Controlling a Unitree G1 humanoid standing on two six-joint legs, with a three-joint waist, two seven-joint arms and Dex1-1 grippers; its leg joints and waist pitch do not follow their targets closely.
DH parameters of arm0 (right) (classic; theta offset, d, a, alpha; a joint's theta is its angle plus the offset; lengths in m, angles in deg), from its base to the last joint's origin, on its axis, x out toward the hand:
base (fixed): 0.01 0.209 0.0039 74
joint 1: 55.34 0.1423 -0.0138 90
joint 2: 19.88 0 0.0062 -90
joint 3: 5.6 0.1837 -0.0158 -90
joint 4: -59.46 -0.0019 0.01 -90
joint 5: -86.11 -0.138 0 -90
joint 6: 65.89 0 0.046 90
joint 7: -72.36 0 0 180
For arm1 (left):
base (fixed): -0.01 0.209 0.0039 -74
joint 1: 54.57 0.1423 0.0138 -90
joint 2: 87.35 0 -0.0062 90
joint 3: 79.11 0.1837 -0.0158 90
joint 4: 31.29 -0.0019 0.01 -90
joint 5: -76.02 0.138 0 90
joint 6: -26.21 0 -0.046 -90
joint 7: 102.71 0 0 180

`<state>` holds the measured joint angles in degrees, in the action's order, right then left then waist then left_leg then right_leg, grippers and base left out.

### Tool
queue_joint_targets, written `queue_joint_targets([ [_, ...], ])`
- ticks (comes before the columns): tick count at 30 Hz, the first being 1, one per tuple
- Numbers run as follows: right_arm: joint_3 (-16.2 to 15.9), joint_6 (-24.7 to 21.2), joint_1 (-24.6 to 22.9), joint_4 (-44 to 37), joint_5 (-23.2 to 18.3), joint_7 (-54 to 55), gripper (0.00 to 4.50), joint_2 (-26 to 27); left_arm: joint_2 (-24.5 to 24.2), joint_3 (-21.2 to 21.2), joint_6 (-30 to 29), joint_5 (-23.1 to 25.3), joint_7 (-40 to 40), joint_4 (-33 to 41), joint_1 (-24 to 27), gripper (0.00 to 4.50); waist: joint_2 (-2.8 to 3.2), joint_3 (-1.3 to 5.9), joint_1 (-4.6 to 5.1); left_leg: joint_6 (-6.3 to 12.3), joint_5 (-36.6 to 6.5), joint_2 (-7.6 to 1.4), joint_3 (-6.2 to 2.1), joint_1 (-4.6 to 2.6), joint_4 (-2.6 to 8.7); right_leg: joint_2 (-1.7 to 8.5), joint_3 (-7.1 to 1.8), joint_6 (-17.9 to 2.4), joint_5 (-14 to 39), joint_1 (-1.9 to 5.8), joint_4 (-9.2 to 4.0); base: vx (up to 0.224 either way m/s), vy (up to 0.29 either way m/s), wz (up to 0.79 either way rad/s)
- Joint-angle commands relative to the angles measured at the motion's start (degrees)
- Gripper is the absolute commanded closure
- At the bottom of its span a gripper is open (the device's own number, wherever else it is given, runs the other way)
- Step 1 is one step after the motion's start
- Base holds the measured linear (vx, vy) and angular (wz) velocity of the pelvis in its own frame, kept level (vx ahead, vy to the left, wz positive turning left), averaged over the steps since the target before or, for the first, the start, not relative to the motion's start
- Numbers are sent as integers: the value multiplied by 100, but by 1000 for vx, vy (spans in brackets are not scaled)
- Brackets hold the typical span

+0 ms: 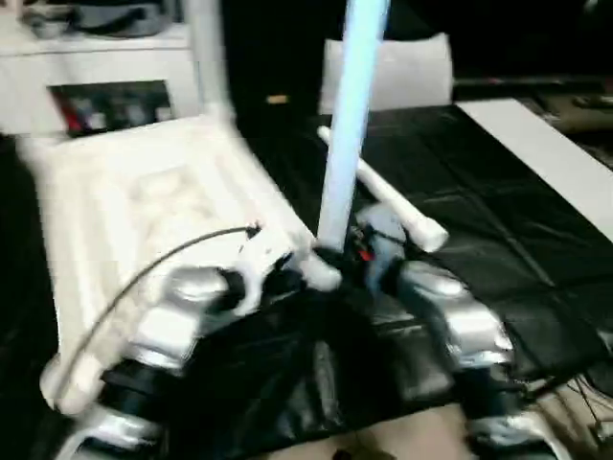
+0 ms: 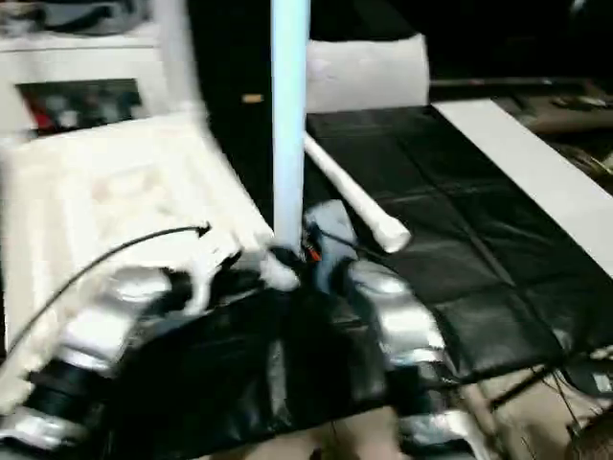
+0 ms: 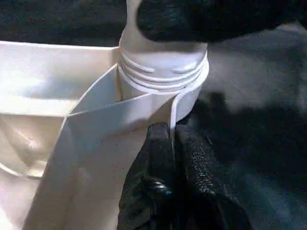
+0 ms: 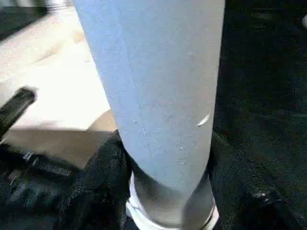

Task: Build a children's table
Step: Rotate leg to tighten

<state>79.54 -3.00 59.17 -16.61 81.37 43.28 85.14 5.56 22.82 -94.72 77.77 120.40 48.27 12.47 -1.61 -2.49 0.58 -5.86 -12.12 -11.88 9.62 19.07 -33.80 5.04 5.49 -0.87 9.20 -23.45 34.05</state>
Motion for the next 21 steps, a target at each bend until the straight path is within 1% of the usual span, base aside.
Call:
queue_joint_targets([
  [1,-522,-408,-28,107,-154,43,255,542,440,41,-64,-61,-504,248,-166,450,11,309,-58,117,-1151,-68,-28,116,419,263,-260,-640,2469,290,-497,0,0,0],
  [2,-495,-401,-16,127,-109,192,255,617,509,56,-110,-31,-572,267,-173,450,33,312,-60,128,-1104,-73,-25,107,420,263,-267,-696,2305,287,-482,0,0,0],
  [3,-478,-315,-22,121,-119,276,255,675,572,94,-165,-7,-625,320,-170,450,26,314,-57,143,-1071,-73,-15,113,422,257,-271,-734,2159,292,-476,0,0,0],
  [4,-480,-280,-39,93,-133,273,199,680,583,110,-191,-1,-638,347,-166,450,28,317,-60,149,-1064,-74,-13,109,422,257,-273,-752,2101,294,-471,0,0,0],
  [5,-494,-239,-84,6,-116,281,185,660,574,150,-247,15,-656,410,-159,450,39,324,-72,164,-1018,-79,-15,113,423,260,-277,-789,1947,310,-453,0,0,0],
  [7,-499,-196,-138,-82,-76,256,179,609,516,180,-297,29,-618,485,-132,450,41,333,-77,193,-932,-83,-13,129,420,254,-284,-865,1676,320,-419,0,0,0],
  [8,-499,-188,-150,-103,-61,253,165,599,504,183,-331,35,-616,516,-121,450,48,342,-82,203,-851,-85,-8,130,412,253,-288,-918,1488,328,-400,0,0,0],
  [9,-537,-63,-204,-164,18,179,149,453,395,204,-271,30,-501,547,-87,450,53,345,-95,229,-759,-81,-8,144,406,258,-287,-958,1348,337,-385,0,0,0],
  [10,-562,89,-265,-231,77,75,140,283,277,212,-216,6,-374,584,-42,450,76,339,-99,235,-771,-82,-4,135,407,256,-287,-975,1341,329,-389,0,0,0],
  [11,-505,271,-375,-381,-2,-233,137,3,52,210,-36,-36,-135,627,36,450,64,344,-114,258,-787,-87,-1,130,399,258,-283,-970,1320,334,-391,0,0,0],
  [13,-442,354,-427,-481,-108,-460,127,-159,-87,205,55,-70,27,655,80,450,65,339,-122,322,-768,-92,2,146,402,254,-296,-1017,1170,344,-369,0,0,0],
  [14,-442,354,-427,-481,-108,-460,113,-159,-87,205,55,-70,27,655,80,450,65,342,-129,337,-764,-91,8,135,393,256,-295,-1067,1128,338,-365,0,0,0],
  [16,-417,430,-471,-566,-181,-773,90,-395,-253,200,155,-115,222,664,113,450,74,332,-133,329,-799,-92,10,130,396,259,-293,-1106,1201,338,-374,0,0,0],
  [17,-409,475,-487,-592,-206,-922,90,-511,-330,198,227,-140,328,662,125,450,73,327,-142,340,-867,-92,8,129,395,260,-290,-1088,1298,343,-385,0,0,0],
  [18,-404,550,-503,-621,-250,-1208,68,-730,-477,203,354,-185,532,660,145,450,62,324,-164,343,-912,-94,6,124,394,268,-289,-1054,1410,348,-398,0,0,0],
  [19,-410,761,-502,-607,-322,-1731,68,-1123,-750,241,662,-278,945,641,177,450,64,319,-154,352,-923,-92,12,135,394,267,-296,-1045,1440,344,-392,0,0,0],
  [20,-410,822,-473,-566,-368,-1954,56,-1285,-885,277,779,-323,1147,629,187,450,59,329,-179,380,-992,-102,3,118,390,275,-286,-1017,1531,342,-401,0,0,0],
  [21,-426,877,-436,-509,-375,-2130,51,-1422,-997,311,898,-353,1319,604,195,450,66,320,-195,412,-975,-108,9,113,389,265,-293,-1038,1494,321,-397,0,0,0],
])
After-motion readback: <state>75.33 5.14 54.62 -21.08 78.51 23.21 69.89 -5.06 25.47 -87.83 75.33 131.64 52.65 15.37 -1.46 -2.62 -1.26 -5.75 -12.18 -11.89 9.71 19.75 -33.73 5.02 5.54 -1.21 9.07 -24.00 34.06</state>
